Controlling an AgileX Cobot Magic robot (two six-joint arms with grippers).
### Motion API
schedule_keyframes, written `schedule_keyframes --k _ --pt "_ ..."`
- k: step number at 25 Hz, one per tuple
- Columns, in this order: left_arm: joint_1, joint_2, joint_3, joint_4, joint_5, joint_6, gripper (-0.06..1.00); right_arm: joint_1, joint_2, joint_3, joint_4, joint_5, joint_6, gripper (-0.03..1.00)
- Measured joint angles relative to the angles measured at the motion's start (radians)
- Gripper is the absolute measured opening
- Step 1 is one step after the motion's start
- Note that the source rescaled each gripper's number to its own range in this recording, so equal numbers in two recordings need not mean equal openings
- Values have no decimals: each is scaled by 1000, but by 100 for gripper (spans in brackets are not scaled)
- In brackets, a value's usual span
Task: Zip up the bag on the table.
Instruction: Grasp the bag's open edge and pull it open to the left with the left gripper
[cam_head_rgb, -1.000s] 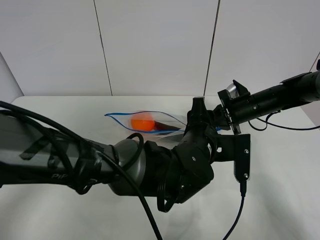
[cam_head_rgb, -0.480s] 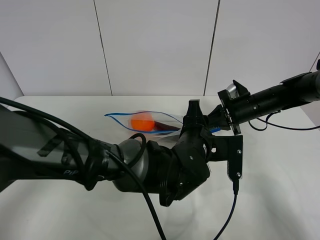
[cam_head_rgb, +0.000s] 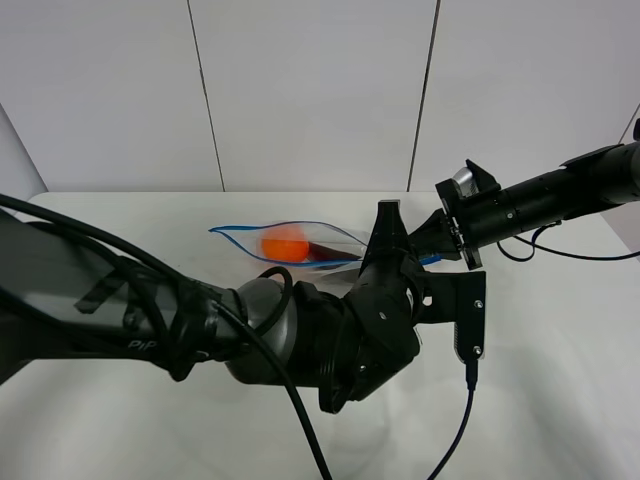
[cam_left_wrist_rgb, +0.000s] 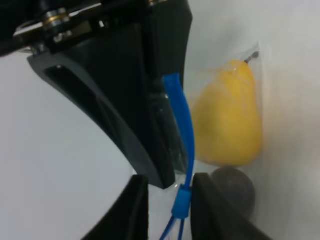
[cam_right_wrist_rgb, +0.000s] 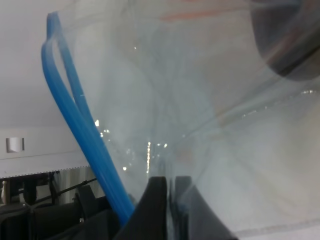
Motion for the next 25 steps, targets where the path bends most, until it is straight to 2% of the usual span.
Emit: schedule_keyframes --k 8,16,20,25 --pt "0 0 0 0 -15 18 17 0 0 0 0 0 0 0" --pt "0 1 0 0 -18 19 1 0 0 0 1 0 0 0" --pt "0 1 1 0 -18 19 0 0 0 0 1 0 0 0" --pt "0 1 1 -35 -13 100 0 0 0 0 2 0 0 0"
